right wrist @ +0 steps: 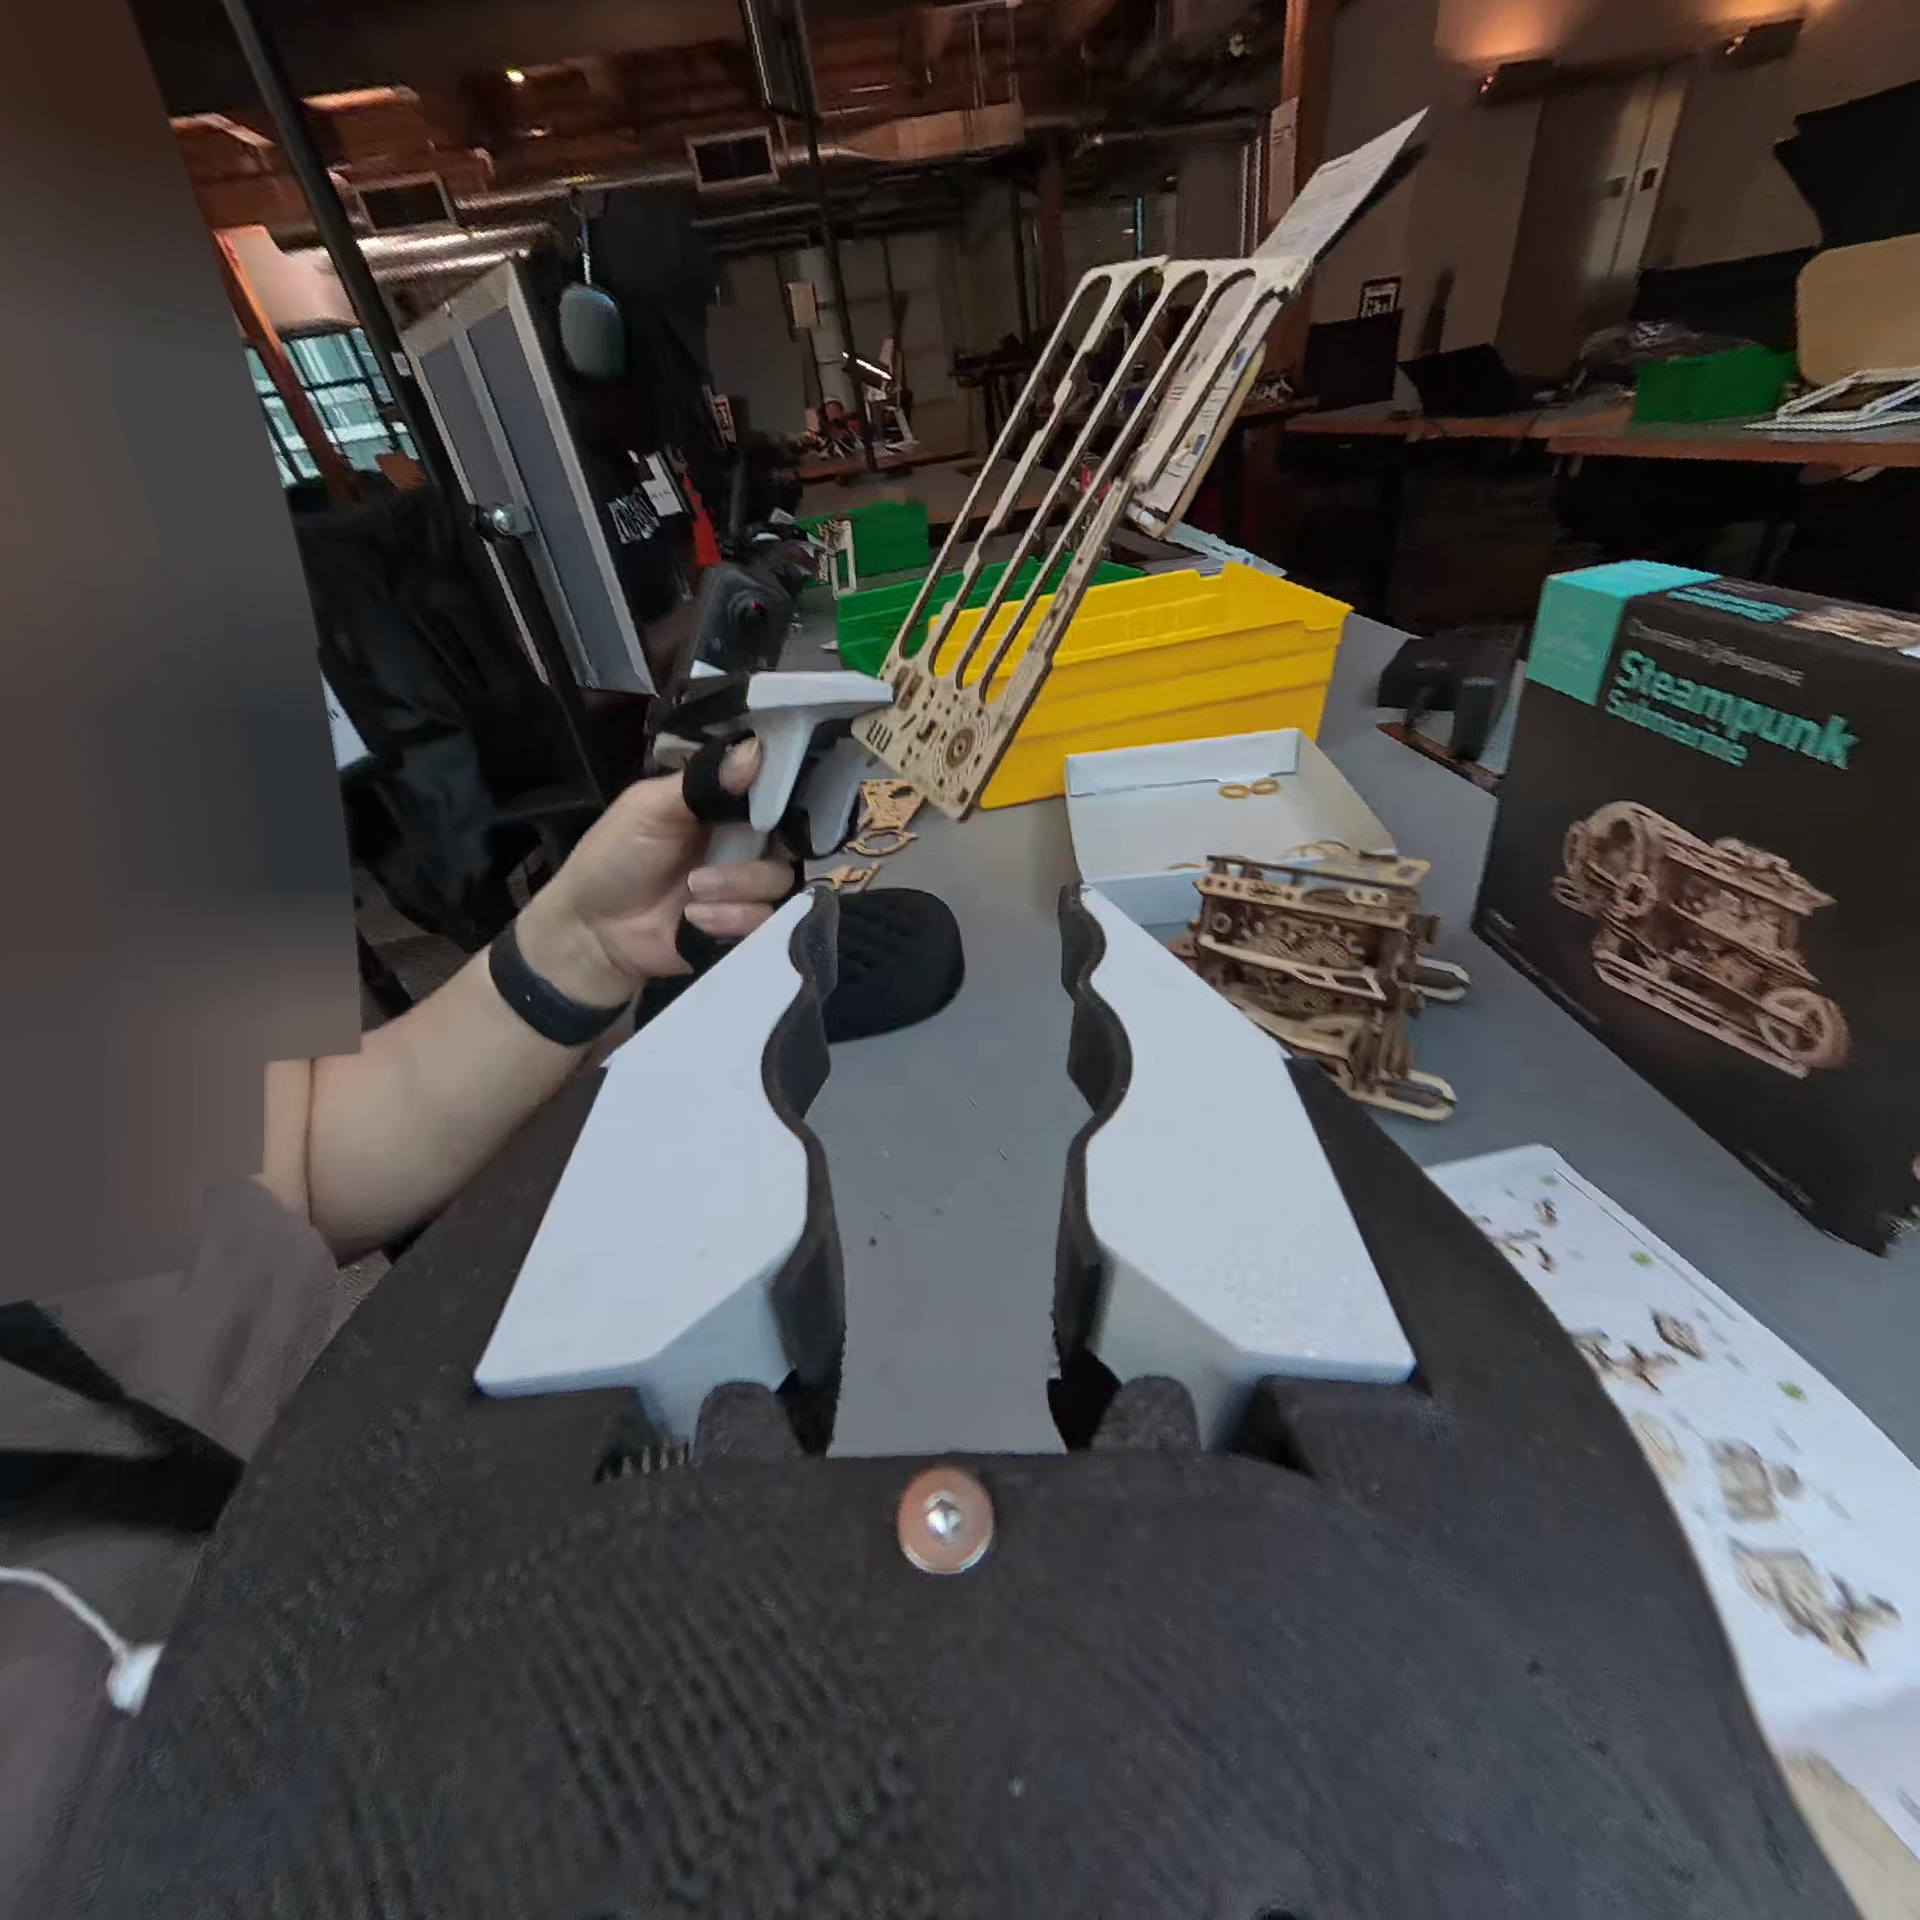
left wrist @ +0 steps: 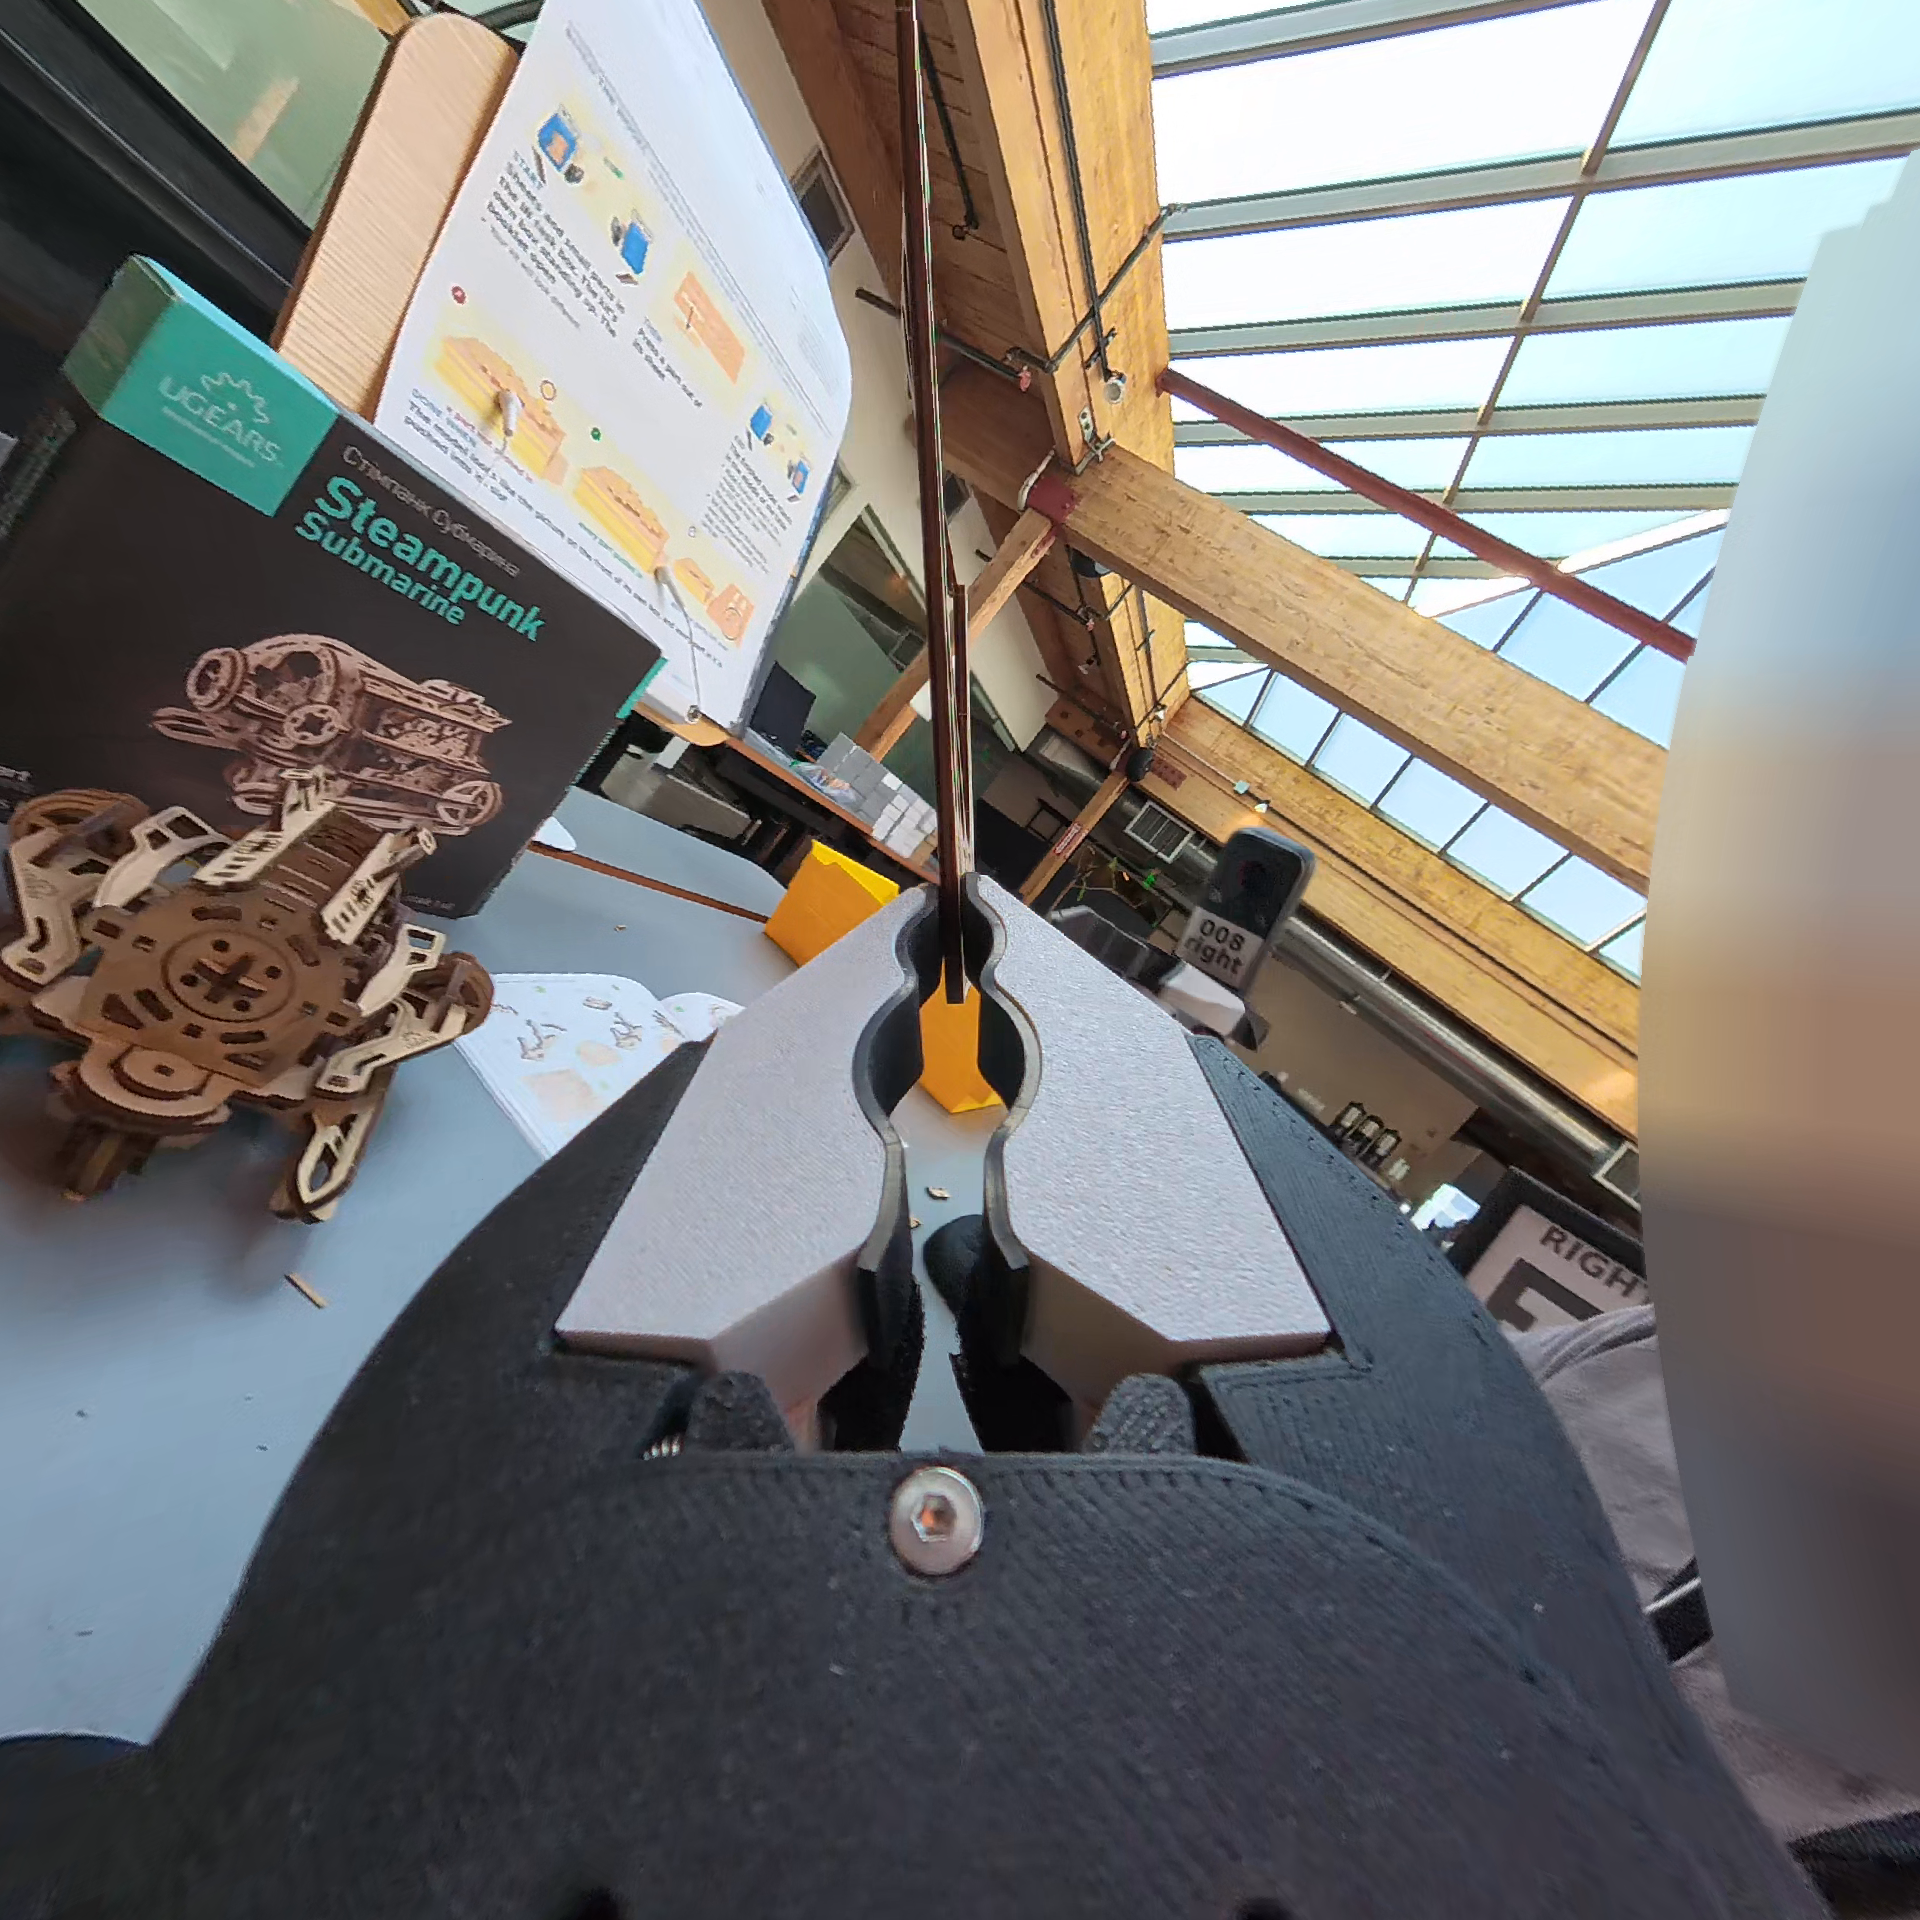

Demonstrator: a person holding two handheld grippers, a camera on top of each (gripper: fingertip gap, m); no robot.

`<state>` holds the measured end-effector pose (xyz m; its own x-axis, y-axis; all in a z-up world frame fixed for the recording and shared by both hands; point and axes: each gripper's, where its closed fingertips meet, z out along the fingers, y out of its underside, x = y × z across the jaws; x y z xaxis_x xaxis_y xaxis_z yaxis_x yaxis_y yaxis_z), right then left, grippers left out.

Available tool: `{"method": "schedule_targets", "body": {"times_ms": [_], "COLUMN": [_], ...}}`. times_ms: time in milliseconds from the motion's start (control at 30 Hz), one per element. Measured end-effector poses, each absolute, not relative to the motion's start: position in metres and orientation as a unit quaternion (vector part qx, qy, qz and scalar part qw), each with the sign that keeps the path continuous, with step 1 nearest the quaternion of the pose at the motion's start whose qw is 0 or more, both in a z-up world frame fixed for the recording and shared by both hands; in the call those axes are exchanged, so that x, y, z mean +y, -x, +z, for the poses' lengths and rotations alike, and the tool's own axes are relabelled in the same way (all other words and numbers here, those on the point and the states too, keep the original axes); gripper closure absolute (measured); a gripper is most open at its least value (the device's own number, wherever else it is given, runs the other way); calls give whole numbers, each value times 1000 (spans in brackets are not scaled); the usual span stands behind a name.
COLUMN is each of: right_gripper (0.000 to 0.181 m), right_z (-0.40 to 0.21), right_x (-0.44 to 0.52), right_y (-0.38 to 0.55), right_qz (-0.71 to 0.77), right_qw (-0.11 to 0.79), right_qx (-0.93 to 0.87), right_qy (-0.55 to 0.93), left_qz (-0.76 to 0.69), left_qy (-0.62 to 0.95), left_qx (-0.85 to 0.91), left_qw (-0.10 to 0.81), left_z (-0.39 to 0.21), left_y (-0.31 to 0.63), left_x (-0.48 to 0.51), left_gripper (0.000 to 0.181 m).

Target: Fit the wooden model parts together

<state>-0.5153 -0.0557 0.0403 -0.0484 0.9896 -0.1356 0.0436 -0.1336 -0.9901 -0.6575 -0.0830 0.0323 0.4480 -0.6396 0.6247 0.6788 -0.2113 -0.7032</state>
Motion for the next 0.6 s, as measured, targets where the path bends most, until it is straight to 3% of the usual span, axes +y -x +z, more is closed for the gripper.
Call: {"method": "schedule_targets", "body": {"times_ms": [167,300,500,600], "right_gripper": [139,149,149,155], "right_z": [95,127,124,123], "right_x": [-69,-100,-135,-137], "right_y": [593,629,648,640], "right_qz": [548,643,645,639], "right_qw": [438,340,219,226], "right_qx": [-498,-491,-564,-575], "right_qy": [510,478,466,459], "left_qz": [-555,-518,-483,-466], "left_qy": [542,549,550,557], "left_qx": [-6,13,21,25], "left_qw": [631,656,681,687], "left_z": [56,70,82,82], "left_y": [659,661,669,668], "left_x": [-132,-164,-192,-194], "left_gripper": [181,181,181,181]}}
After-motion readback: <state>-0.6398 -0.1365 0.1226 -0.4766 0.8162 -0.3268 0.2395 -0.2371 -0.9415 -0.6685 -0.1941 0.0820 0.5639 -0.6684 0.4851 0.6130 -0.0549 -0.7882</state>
